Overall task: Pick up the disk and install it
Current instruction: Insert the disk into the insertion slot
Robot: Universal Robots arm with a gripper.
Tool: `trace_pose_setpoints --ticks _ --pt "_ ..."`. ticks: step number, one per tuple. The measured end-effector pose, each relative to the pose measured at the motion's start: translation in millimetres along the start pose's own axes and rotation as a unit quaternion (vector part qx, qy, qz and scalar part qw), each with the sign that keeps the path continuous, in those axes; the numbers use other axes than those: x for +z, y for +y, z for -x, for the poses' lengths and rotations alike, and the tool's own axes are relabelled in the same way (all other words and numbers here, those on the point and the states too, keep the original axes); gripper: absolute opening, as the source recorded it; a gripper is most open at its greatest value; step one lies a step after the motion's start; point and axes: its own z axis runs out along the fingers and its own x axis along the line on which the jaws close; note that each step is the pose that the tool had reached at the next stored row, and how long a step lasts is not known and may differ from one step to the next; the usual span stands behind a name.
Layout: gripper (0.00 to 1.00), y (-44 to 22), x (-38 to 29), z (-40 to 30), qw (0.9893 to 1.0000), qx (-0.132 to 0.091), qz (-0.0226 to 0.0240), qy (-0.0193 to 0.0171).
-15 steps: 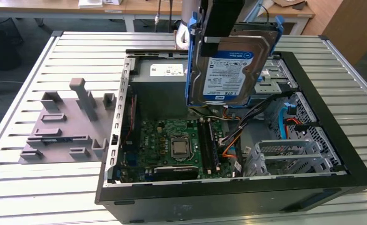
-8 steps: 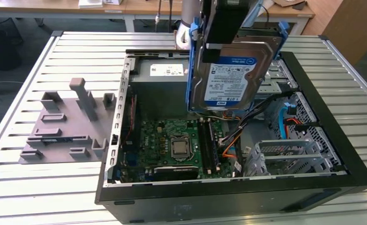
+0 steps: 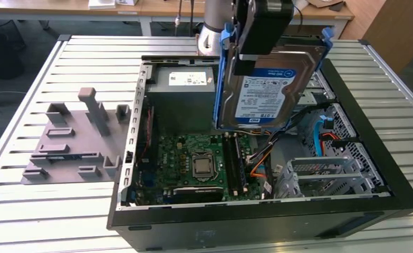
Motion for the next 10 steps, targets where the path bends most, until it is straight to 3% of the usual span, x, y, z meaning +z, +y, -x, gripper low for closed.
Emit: trace_pose_setpoints --ticks 8,10 --pt "0.36 -6.7 0.5 -8.0 1.0000 0.000 0.0000 0.0000" --pt "0.36 -8.4 1.0 -13.7 1.0000 0.000 0.0000 0.0000"
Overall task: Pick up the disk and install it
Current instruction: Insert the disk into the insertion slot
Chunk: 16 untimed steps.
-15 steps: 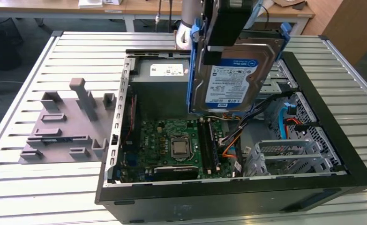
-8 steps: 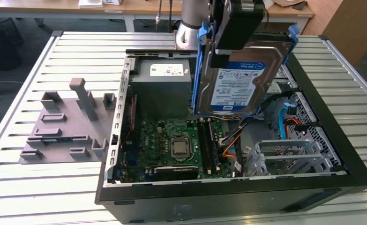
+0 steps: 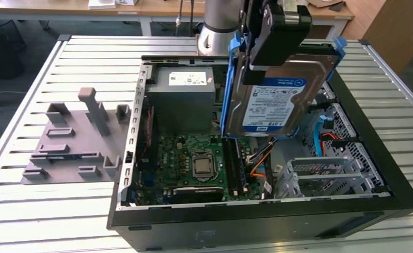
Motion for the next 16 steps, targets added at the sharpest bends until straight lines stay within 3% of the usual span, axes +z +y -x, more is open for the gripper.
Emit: trace_pose_setpoints --ticks 4,16 --pt "0.36 -1.2 0.3 -4.1 1.0000 0.000 0.0000 0.0001" --pt "0.36 -1.3 0.3 -4.4 1.0000 0.000 0.0000 0.0000"
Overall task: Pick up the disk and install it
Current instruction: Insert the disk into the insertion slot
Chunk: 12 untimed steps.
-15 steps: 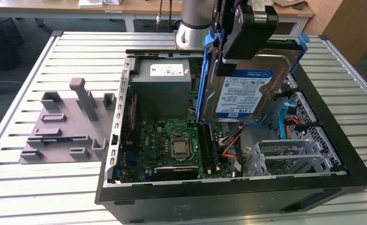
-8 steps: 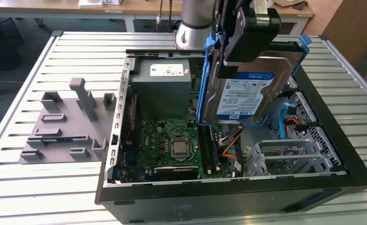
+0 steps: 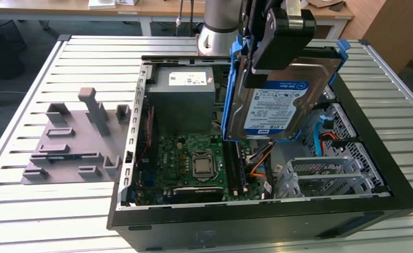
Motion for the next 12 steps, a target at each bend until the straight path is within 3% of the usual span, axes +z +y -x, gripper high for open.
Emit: trace_pose_setpoints --ticks 12 --pt "0.36 0.0 0.0 -0.4 1.0000 0.000 0.0000 0.0000"
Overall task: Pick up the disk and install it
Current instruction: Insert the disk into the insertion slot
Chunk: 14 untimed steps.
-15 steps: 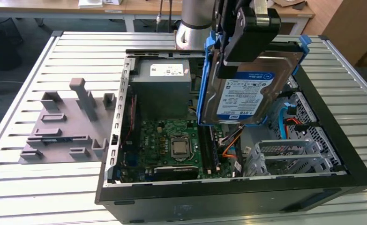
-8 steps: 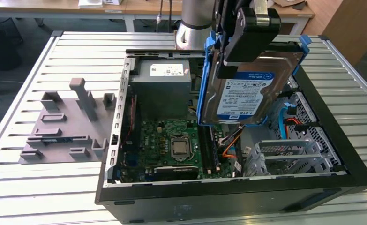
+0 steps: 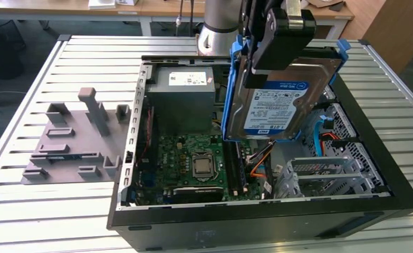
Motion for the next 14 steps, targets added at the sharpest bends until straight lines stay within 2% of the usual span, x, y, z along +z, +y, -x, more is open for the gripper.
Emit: trace_pose_setpoints --ticks 3,8,14 --pt "0.36 -0.3 0.0 -2.3 1.0000 0.000 0.0000 0.0000" --pt "0.36 -3.0 1.4 -11.5 1.0000 0.000 0.0000 0.0000" --pt "0.36 -20.1 3.3 -14.4 1.0000 0.000 0.0001 -0.0004"
